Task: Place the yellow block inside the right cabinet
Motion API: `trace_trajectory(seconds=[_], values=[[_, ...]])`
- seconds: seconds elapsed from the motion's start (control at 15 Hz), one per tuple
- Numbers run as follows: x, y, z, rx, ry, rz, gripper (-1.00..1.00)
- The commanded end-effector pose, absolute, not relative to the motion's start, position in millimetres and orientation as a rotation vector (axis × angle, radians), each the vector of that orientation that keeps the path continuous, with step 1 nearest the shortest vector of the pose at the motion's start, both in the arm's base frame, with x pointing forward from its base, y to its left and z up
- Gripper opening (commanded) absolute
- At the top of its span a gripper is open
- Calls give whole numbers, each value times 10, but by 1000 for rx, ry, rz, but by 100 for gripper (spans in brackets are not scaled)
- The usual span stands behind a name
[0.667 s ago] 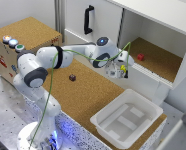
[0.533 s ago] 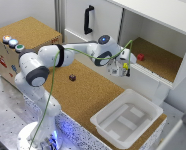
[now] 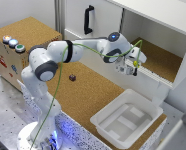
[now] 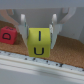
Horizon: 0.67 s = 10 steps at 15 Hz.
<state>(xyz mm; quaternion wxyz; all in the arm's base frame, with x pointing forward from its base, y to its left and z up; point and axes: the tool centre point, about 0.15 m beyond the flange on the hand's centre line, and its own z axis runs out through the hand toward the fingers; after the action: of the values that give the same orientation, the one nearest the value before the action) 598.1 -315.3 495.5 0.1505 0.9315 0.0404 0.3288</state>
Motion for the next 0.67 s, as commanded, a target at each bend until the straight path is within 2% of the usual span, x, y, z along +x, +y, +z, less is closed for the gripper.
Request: trace_trajectory(seconds=[0.0,0.6], values=[[6745,-3741,4890,2852,393,988,-100],[6972,-3643,4763,2929,432,1018,-100]])
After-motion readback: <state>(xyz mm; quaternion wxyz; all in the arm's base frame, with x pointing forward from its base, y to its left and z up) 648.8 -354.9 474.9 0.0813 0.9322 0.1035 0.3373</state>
